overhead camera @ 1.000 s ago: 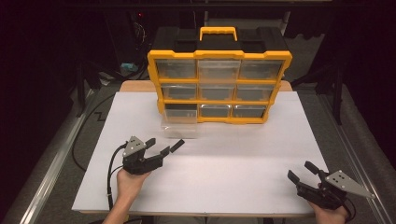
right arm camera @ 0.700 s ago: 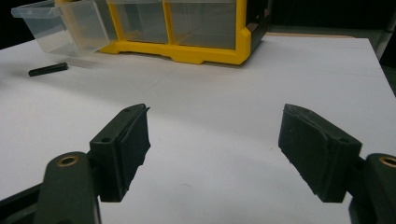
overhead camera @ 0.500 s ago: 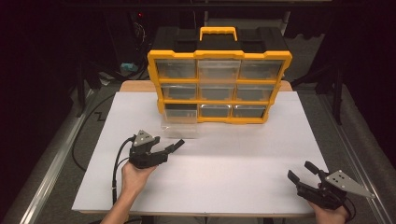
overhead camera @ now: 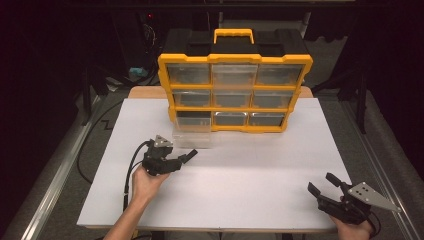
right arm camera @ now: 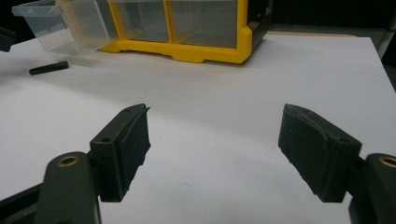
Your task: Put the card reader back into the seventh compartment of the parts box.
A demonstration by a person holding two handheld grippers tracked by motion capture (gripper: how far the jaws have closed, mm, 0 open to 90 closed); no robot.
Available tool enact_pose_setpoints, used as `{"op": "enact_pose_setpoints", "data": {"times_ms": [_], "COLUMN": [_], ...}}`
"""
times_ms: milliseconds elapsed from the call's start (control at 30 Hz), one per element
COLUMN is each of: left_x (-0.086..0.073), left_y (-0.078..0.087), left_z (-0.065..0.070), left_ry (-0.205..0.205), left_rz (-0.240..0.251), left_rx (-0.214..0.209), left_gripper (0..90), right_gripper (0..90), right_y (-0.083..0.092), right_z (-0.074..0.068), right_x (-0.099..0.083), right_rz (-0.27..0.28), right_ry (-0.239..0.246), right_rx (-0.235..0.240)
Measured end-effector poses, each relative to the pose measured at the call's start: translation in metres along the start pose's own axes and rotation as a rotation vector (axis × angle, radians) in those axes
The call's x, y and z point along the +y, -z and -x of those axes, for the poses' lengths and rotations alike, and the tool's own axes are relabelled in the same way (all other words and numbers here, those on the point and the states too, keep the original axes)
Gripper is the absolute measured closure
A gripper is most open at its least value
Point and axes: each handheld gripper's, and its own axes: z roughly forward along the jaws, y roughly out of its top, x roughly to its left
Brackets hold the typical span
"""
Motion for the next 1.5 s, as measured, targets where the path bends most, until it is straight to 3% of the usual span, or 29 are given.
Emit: {"op": "enact_pose_setpoints", "data": {"times_ms": [133,567,700,967,1100,1500], "left_x": [0.004,0.010,0.010,0.011,0.017,0.021], "left_y": [-0.004,-0.019,-0.023,-0.028,-0.030,-0.042], "left_z": [0.001,0.004,0.004,0.005,0.010,0.011], "left_ry": [-0.017,-0.005,-0.012,-0.017,-0.048,-0.037], "left_rz": [-0.051,-0.132,-0.155,-0.170,-0.185,-0.192], "left_rx": [0.004,-0.023,-0.014,-0.031,-0.018,-0.027], "left_gripper": [44.9,49.6,50.8,51.0,52.4,55.2], "right_gripper": [25.0,25.7,25.7,26.2,26.4,26.5], "right_y": [0.000,0.000,0.000,0.000,0.000,0.000], "right_z": [0.000,-0.001,-0.001,-0.001,-0.002,-0.001], "right_x": [0.000,0.000,0.000,0.000,0.000,0.000], "right_rz": [-0.001,-0.001,-0.002,-0.003,0.004,0.004], "right_ry": [0.002,0.008,0.012,0.012,0.010,0.014], "right_rx": [0.000,0.004,0.005,0.001,0.000,0.007]}}
